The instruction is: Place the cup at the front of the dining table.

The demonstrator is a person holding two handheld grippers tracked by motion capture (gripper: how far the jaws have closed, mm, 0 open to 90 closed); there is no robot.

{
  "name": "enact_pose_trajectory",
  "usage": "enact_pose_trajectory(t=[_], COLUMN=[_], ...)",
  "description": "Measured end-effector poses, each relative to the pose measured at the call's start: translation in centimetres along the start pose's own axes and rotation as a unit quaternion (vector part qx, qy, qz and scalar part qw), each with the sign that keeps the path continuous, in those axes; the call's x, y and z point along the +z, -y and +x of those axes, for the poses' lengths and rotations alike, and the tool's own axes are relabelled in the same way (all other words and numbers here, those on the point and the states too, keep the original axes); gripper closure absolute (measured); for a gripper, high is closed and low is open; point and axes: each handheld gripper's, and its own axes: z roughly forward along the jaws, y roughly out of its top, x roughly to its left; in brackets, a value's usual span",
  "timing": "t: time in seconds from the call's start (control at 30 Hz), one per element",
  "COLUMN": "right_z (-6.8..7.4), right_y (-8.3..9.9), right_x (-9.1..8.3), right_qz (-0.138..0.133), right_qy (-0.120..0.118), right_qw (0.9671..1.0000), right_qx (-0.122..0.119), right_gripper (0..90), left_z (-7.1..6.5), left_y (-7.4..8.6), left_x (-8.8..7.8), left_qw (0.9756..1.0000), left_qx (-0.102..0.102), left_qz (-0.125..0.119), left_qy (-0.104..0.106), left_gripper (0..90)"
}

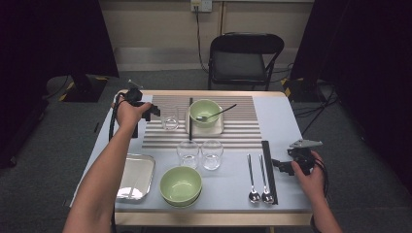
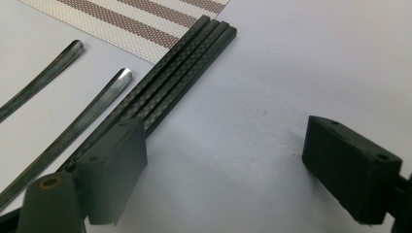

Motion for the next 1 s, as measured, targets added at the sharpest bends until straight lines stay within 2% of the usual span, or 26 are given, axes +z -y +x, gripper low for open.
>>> enact_pose_trajectory(t=[0.2, 0.6, 1.0], right_z=[0.0, 0.0, 0.0], right_y=[0.0, 0.0, 0.0], right_x=[0.0, 0.0, 0.0], right_qz=[0.000, 0.000, 0.000], right_qy=[-0.001, 0.000, -0.001], right_qw=[1.0000, 1.0000, 1.0000], right_qx=[-0.001, -0.001, -0.001], right_gripper=[15.3, 15.3, 15.3], left_z=[0.2, 0.1, 0.0], left_y=[0.1, 0.3, 0.5], left_x=[-0.5, -1.3, -1.7], left_qw=[1.0000, 1.0000, 1.0000], left_qx=[-0.004, 0.006, 0.007], left_qz=[-0.003, 0.002, 0.001], left_qy=[0.002, -0.002, 0.000], left_gripper=[31.4, 31.1, 30.9])
